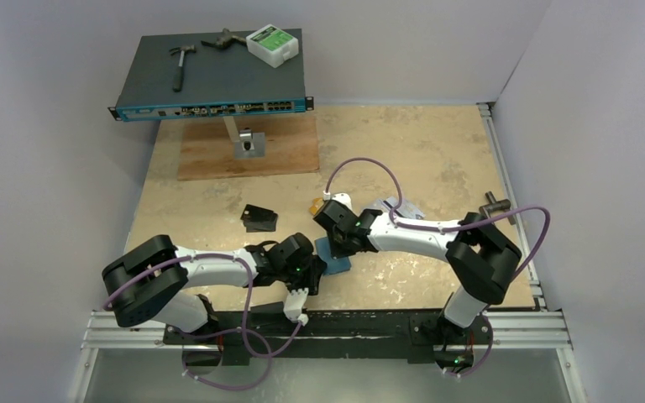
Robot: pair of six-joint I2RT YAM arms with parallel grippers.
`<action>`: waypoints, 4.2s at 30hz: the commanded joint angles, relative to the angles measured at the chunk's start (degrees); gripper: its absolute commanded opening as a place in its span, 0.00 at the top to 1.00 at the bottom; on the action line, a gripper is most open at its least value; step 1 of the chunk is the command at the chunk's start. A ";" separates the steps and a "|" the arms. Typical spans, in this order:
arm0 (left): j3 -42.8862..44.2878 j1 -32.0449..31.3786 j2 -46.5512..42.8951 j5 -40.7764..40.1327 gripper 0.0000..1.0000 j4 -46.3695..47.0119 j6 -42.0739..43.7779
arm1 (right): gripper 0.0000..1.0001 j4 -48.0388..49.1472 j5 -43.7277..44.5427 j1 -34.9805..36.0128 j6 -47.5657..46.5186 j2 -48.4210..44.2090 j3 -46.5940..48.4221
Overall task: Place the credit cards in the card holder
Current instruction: Close the card holder at the center of the board, then reset both arms
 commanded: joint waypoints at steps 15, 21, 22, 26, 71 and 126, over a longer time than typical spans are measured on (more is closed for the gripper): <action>-0.03 -0.10 0.14 -0.30 0.78 -8.11 -0.30 | 0.94 -0.30 -5.67 -2.16 -3.82 2.60 2.69; -0.04 -0.10 -0.10 -0.37 0.78 -8.10 -0.09 | 0.96 -1.42 -7.46 -3.71 -5.50 3.16 3.43; -0.03 -0.10 -0.11 -0.36 0.78 -8.10 -0.09 | 0.98 -1.80 -7.69 -3.93 -6.06 3.87 4.11; -0.12 -0.10 -0.21 -0.53 0.79 -8.18 0.20 | 0.99 -3.08 -11.10 -4.90 -8.19 7.49 7.36; 18.49 7.36 -12.09 -4.02 0.66 -38.06 -33.42 | 1.00 5.49 -13.30 -6.06 -2.52 23.39 -7.05; -0.85 68.89 -8.77 16.87 0.00 31.06 -110.73 | 0.01 80.30 19.14 -45.78 -33.29 -15.41 -32.47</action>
